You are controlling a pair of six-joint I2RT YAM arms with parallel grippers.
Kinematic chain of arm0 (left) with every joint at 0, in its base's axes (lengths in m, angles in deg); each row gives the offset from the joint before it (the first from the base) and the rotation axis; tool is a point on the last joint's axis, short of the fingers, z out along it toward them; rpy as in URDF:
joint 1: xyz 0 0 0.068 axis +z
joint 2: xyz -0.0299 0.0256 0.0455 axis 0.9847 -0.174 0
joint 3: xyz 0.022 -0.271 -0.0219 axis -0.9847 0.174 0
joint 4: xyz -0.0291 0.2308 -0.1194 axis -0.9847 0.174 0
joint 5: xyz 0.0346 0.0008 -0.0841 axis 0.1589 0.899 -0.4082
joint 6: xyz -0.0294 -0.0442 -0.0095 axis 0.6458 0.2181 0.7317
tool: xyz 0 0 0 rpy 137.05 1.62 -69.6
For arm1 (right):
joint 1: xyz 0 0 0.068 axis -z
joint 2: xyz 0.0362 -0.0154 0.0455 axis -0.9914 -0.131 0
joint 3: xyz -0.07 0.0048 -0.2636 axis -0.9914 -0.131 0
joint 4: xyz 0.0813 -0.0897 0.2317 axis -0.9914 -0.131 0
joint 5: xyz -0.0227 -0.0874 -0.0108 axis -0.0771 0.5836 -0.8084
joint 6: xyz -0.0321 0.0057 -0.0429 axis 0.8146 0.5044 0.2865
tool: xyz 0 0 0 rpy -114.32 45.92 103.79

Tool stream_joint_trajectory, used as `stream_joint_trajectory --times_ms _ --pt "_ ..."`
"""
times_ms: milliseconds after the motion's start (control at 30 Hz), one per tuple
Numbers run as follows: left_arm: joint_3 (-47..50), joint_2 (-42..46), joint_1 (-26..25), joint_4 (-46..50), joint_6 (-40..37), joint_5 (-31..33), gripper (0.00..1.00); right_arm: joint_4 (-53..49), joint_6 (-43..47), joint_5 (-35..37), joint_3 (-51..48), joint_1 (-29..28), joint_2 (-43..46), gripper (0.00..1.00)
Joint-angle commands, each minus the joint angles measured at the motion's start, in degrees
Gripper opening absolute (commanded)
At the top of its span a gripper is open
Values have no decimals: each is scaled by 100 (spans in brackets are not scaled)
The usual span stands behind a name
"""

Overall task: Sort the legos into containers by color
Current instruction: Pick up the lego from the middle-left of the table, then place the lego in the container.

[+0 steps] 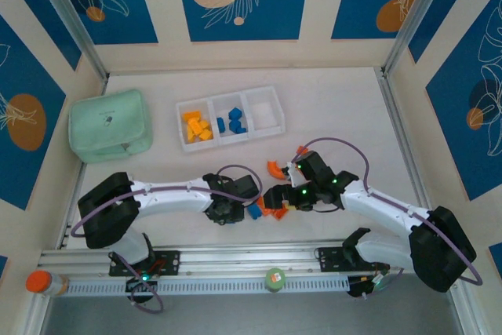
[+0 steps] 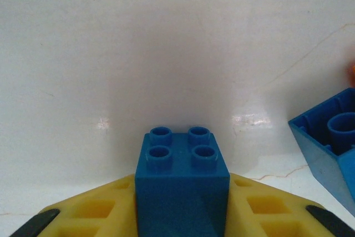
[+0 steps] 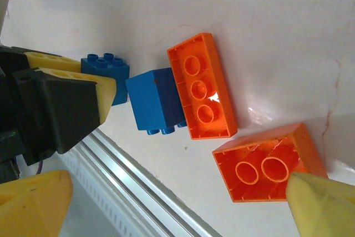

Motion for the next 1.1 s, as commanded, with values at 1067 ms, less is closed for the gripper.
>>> stream_joint_trajectory --times_ms 1067 --pt "-5782 -3241 3235 938 -2993 668 33 -166 388 80 1716 1503 -656 99"
